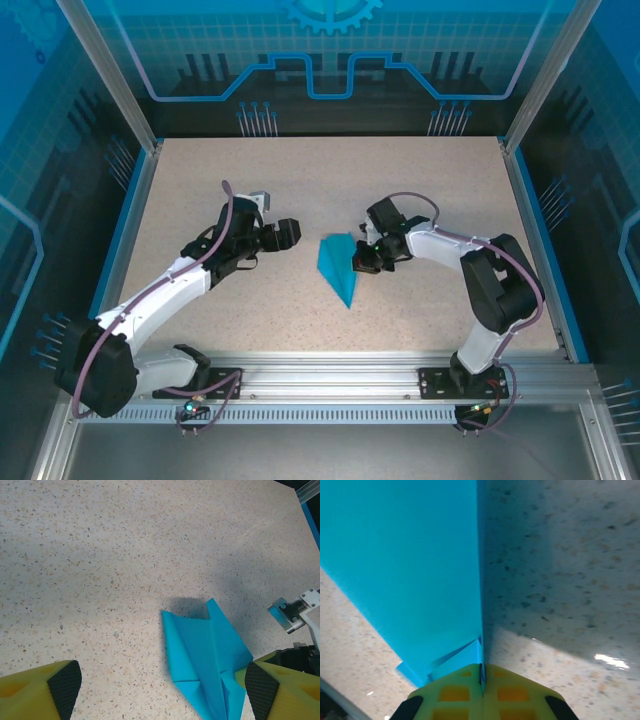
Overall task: Fold a paper plane with a square sheet of paper (fold left side to right side)
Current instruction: Turn over the paper plane at the center of the table, then pick up the paper plane at the center of the table.
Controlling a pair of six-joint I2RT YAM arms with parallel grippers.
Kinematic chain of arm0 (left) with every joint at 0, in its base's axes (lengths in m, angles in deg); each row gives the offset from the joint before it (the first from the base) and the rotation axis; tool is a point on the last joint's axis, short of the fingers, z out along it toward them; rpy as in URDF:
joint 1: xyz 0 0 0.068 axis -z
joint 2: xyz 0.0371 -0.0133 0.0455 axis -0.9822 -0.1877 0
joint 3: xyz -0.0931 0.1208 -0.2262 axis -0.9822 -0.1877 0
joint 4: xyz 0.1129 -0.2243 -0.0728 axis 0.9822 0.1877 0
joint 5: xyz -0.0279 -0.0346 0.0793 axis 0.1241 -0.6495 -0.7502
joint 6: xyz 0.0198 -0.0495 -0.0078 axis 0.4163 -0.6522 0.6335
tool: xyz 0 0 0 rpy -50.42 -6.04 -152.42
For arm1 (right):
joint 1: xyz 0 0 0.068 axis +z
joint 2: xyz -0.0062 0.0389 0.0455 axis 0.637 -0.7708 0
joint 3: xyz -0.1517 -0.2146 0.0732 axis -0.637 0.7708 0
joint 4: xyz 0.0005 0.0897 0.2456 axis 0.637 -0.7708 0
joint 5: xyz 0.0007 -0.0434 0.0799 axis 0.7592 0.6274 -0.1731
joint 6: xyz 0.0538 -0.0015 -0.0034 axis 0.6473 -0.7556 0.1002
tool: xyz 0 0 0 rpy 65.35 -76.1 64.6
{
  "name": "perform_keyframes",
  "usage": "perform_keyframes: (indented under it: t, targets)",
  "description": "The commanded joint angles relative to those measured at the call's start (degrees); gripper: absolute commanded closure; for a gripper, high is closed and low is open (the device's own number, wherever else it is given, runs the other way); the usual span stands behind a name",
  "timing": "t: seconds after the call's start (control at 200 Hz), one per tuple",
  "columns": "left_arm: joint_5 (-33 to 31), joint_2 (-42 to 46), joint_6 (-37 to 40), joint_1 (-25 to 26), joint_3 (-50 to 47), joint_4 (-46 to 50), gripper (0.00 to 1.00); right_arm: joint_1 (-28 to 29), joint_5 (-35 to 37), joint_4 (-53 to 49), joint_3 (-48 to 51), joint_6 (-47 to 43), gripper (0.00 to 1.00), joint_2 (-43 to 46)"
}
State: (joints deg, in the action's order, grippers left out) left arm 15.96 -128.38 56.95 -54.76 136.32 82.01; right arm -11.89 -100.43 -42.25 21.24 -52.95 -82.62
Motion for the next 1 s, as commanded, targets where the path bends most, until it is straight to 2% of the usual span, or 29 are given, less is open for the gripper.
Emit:
perform_keyframes:
  t: [0.0, 0.135, 0.285, 0.355, 0.49, 0.605, 0.75, 0.885, 0.995]
  targets:
    - [-1.1, -0.1, 0.1, -0.5, -0.3, 0.5, 0.11, -0.8, 5.2, -4.3, -0.1, -2.9, 0.95, 0.4]
    - [-1.1, -0.1, 0.2, -0.5, -0.2, 0.5, 0.09, -0.8, 6.7, -6.3, -1.3, -3.6, 0.86, 0.9]
    - [-1.2, 0.5, 0.3, -0.5, -0.1, 0.4, 0.06, -0.5, 8.6, -9.0, -2.6, -4.0, 0.69, 4.3]
    - [-1.5, 0.8, 0.2, -0.6, -0.2, 0.0, 0.02, 0.0, 10.4, -11.5, -3.7, -4.7, 0.60, 6.4]
    - [-1.5, 1.4, -0.1, -0.9, -0.5, -1.1, 0.01, 2.3, 13.2, -16.6, -5.8, -5.6, 0.46, 9.0]
    - [-1.5, 1.5, -0.3, -1.0, -0.7, -1.4, 0.01, 5.2, 12.9, -17.8, -7.0, -5.3, 0.37, 8.8]
    - [-1.5, 1.6, -0.4, -1.1, -0.9, -1.3, 0.01, 8.5, 12.0, -18.0, -9.1, -4.8, 0.35, 4.9]
    - [-1.5, 1.7, -0.5, -1.2, -1.1, -0.9, 0.01, 9.1, 12.6, -18.2, -10.5, -4.2, 0.44, 0.8]
    - [-1.6, 1.9, -0.5, -1.2, -1.3, -0.7, 0.01, 9.2, 11.8, -17.2, -10.9, -4.0, 0.47, -1.6]
